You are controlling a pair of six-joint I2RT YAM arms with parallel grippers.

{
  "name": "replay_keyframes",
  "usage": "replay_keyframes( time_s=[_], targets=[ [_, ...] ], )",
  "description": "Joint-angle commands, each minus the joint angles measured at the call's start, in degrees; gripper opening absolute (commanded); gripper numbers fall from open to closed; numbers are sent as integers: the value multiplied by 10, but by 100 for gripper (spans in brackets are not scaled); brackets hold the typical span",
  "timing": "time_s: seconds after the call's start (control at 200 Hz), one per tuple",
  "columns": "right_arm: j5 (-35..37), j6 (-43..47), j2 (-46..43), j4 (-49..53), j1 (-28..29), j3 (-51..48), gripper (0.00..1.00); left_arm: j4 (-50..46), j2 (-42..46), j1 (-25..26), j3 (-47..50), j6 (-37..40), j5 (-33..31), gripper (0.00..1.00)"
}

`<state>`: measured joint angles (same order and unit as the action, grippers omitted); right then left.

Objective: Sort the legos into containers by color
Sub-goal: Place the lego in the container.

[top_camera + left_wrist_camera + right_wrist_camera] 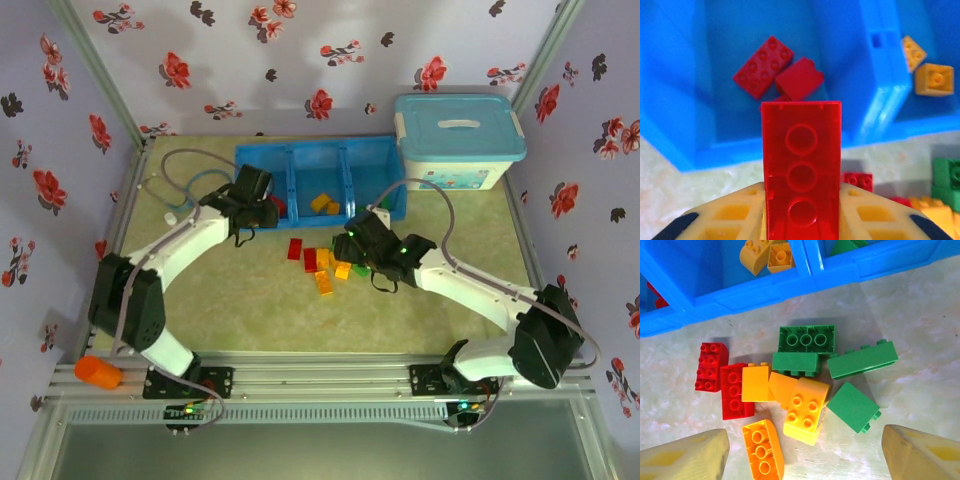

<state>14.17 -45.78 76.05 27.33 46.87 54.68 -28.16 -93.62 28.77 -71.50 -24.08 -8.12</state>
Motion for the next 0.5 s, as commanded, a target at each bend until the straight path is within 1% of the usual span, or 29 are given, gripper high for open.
replay_keyframes(
  time_s=[0.0, 0.235, 0.255, 0.28, 0.32, 0.34, 0.36, 0.4, 0.495],
  targets=[
    [-7, -20, -15, -10, 5, -14, 80, -14, -52, -22, -52, 32, 15, 31],
    [-5, -16, -5, -7, 29, -11, 80, -42, -154, -51, -158, 47, 23, 33],
    [-3, -15, -3, -8, 32, -8, 80, -46, -158, -52, -163, 47, 23, 36],
    [-2, -14, -2, -8, 35, -7, 80, -51, -162, -54, -171, 48, 23, 43],
    [1, -12, 6, -8, 42, -2, 80, -58, -164, -55, -180, 49, 23, 61],
    [2, -10, 10, -8, 45, 1, 80, -63, -164, -54, -183, 49, 23, 68],
    [4, -8, 14, -7, 49, 5, 81, -66, -161, -54, -186, 49, 24, 72],
    [5, -5, 26, -3, 55, 14, 81, -69, -152, -54, -184, 46, 26, 77],
    [11, 4, 59, 6, 68, 45, 81, -61, -104, -50, -155, 37, 27, 77]
  ],
)
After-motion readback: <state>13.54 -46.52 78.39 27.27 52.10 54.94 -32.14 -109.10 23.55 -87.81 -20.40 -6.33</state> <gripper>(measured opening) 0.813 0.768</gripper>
